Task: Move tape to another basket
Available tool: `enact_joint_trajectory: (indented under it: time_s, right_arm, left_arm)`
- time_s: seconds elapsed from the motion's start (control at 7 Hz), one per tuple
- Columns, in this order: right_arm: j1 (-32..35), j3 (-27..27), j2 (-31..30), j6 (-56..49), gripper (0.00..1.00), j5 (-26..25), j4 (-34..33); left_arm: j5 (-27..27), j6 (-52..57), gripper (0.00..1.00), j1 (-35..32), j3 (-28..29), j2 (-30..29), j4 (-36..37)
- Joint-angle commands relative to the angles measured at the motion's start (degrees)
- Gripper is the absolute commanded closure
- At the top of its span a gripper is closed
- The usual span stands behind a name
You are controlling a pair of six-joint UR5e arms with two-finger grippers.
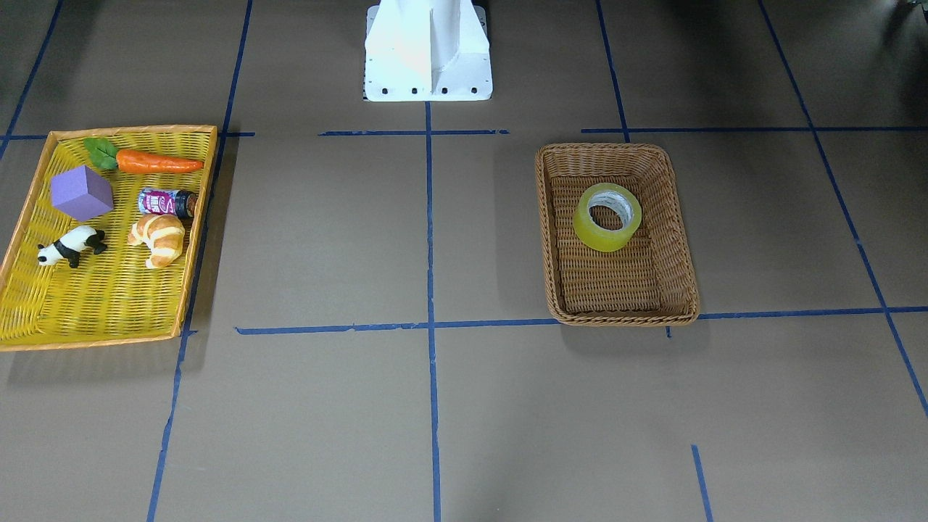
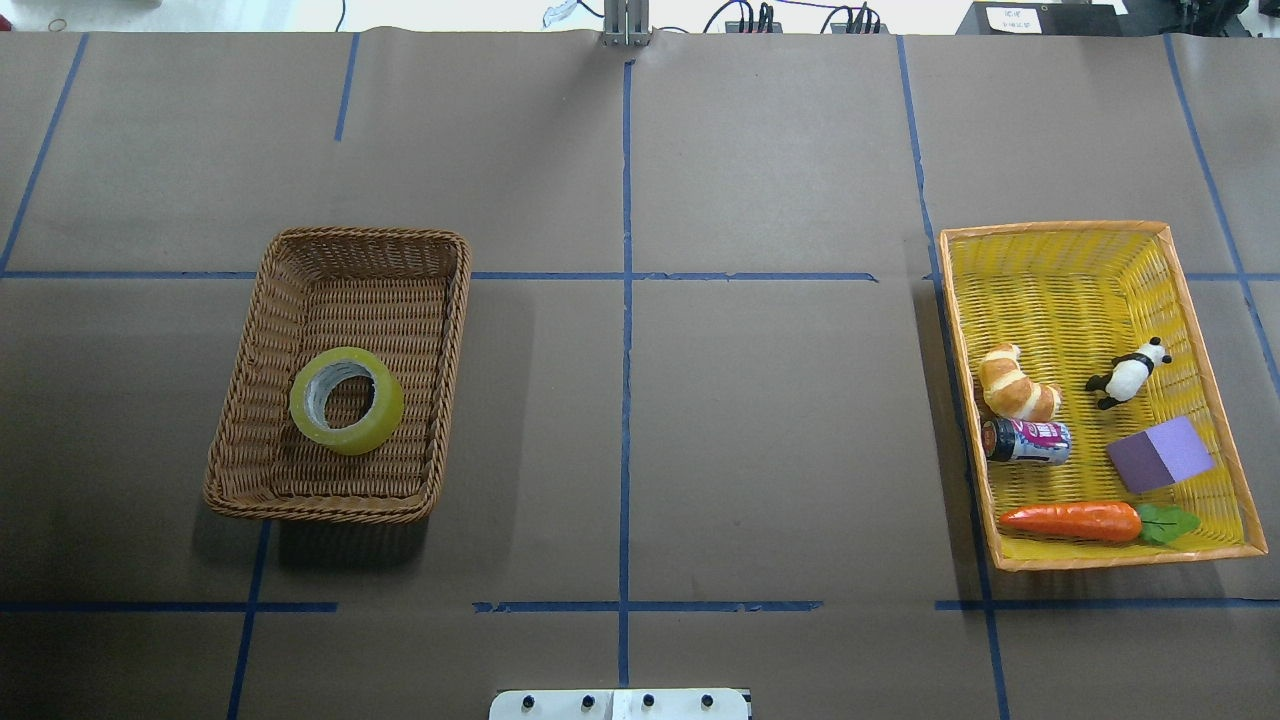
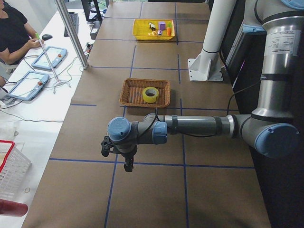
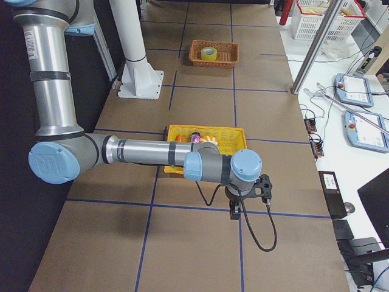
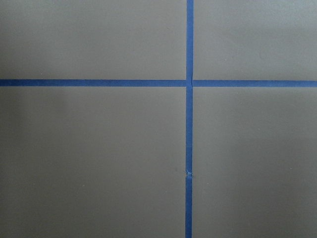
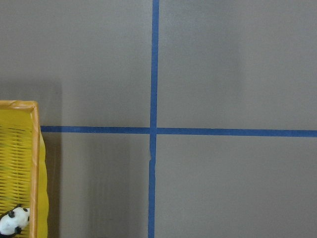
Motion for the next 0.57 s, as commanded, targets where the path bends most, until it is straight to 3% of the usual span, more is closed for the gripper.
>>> enact_joint_trajectory:
  time_s: [0.0,0.43]
  right_arm:
    - [-0.1,0.0,0.0,0.0,0.00,0.0,0.0]
    - [0.0,0.0,0.0,-0.4,0.00,0.0,0.0]
  left_arm:
    - [0.0,0.0,0.00,0.0,0.0,0.0,0.0]
    - [0.0,-0.1,0.00,0.0,0.0,-0.1,0.0]
